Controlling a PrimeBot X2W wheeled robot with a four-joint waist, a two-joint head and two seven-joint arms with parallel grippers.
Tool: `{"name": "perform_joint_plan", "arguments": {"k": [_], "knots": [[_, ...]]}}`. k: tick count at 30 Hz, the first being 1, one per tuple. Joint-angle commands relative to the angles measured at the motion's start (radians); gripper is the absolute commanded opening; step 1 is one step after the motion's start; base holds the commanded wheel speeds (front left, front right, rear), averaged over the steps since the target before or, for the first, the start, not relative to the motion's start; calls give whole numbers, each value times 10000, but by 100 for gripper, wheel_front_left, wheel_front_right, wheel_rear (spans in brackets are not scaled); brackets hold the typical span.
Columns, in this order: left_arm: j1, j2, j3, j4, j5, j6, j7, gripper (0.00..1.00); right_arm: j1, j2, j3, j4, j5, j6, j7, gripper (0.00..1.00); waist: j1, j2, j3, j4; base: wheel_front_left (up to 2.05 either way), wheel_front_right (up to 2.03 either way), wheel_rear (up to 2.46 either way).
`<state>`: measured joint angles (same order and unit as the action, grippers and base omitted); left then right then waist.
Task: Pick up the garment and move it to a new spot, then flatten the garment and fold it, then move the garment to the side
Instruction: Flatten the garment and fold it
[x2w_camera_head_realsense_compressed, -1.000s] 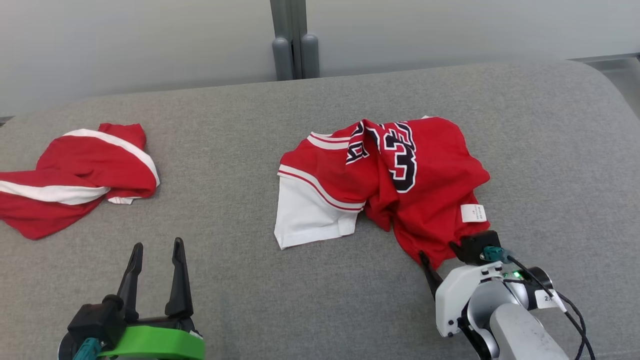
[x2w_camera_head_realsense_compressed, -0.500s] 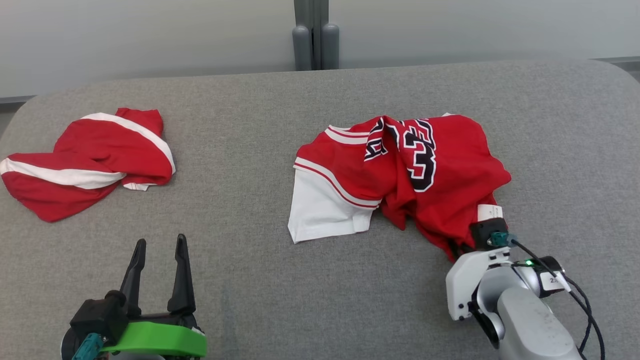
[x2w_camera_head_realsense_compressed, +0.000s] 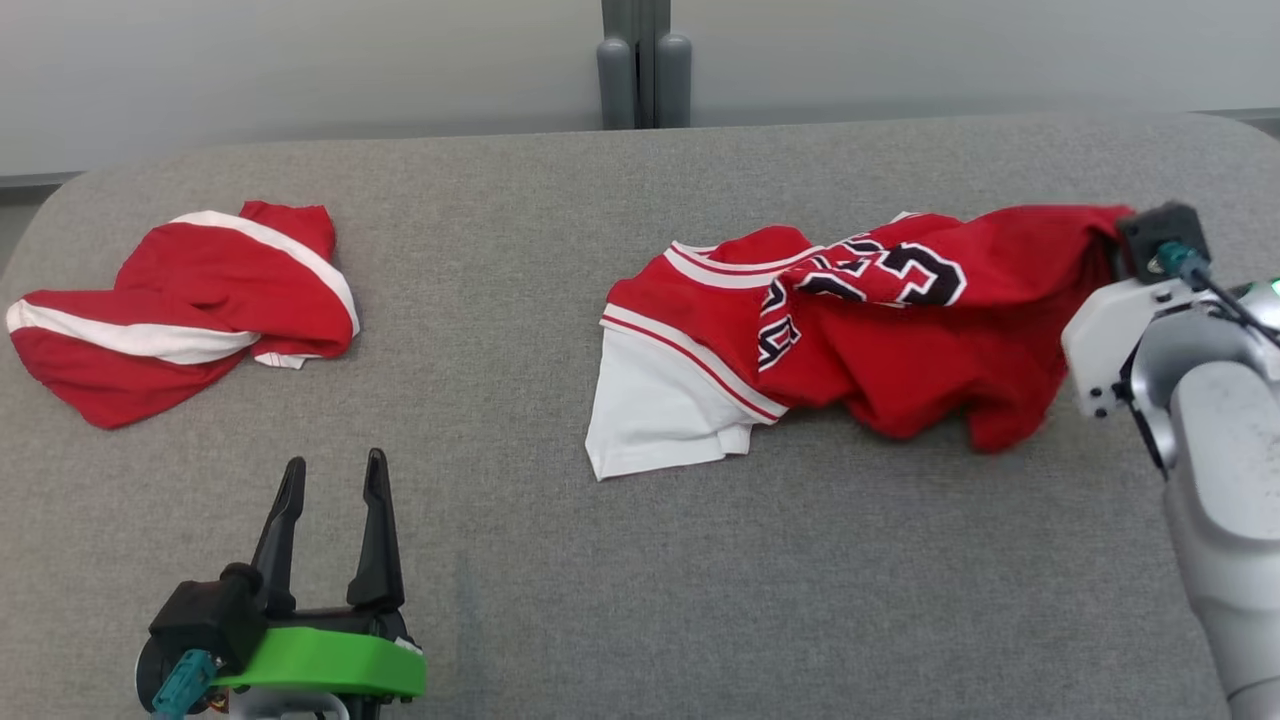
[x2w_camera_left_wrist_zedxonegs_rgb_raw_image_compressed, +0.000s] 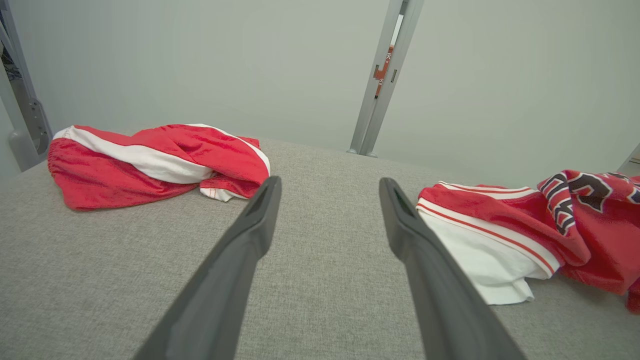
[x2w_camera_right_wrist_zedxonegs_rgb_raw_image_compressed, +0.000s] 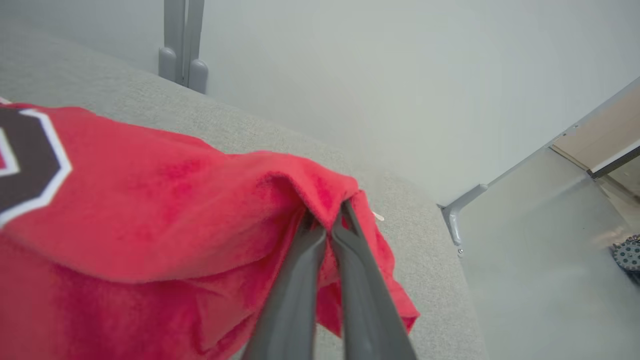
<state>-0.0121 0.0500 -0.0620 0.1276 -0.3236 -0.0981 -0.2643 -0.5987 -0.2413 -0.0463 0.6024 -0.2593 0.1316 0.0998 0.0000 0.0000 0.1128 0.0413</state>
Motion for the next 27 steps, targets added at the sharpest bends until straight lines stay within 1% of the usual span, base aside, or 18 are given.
{"name": "perform_joint_plan", "arguments": {"k": [1,6,9,10,11,15,19,21,23,27], "knots": [[-163,11,-9,-20,-107,-5,-3,100,-346,-216,-13,30,-125,-17,16,0,0,0,181,157,0,0,0],[-447,12,-176,13,-150,-37,-2,100,-1382,-760,-480,229,-688,-17,-379,0,0,0,546,512,0,0,0],[-600,12,-245,42,-162,-50,-2,100,-1727,-706,-933,625,-1075,-17,-666,0,0,0,741,710,0,0,0],[-657,12,-262,68,-161,-55,-3,100,-1805,-654,-1057,837,-1158,-17,-668,47,0,0,787,771,0,0,0],[-704,12,-283,88,-163,-48,-2,100,-1879,-596,-1246,1004,-1176,-17,-643,100,0,0,817,816,0,0,0],[-743,12,-321,127,-214,-18,-3,100,-1948,-252,-1734,1510,-1240,-17,-904,100,0,0,844,893,0,0,0],[-631,12,-292,163,-210,49,-3,100,-1571,57,-2010,1438,-1128,-17,-1575,100,0,0,671,828,0,0,0],[-527,11,-230,158,-237,97,-3,100,-1328,305,-2098,1175,-896,-17,-2107,100,0,0,534,734,0,0,0],[-390,11,-189,126,-252,117,-3,100,-969,533,-1950,725,-711,-17,-2741,100,0,0,379,602,0,0,0],[-241,11,-95,125,-256,138,-1,100,225,1070,-1333,-331,58,-17,-3446,100,0,0,69,321,0,0,0]]}}
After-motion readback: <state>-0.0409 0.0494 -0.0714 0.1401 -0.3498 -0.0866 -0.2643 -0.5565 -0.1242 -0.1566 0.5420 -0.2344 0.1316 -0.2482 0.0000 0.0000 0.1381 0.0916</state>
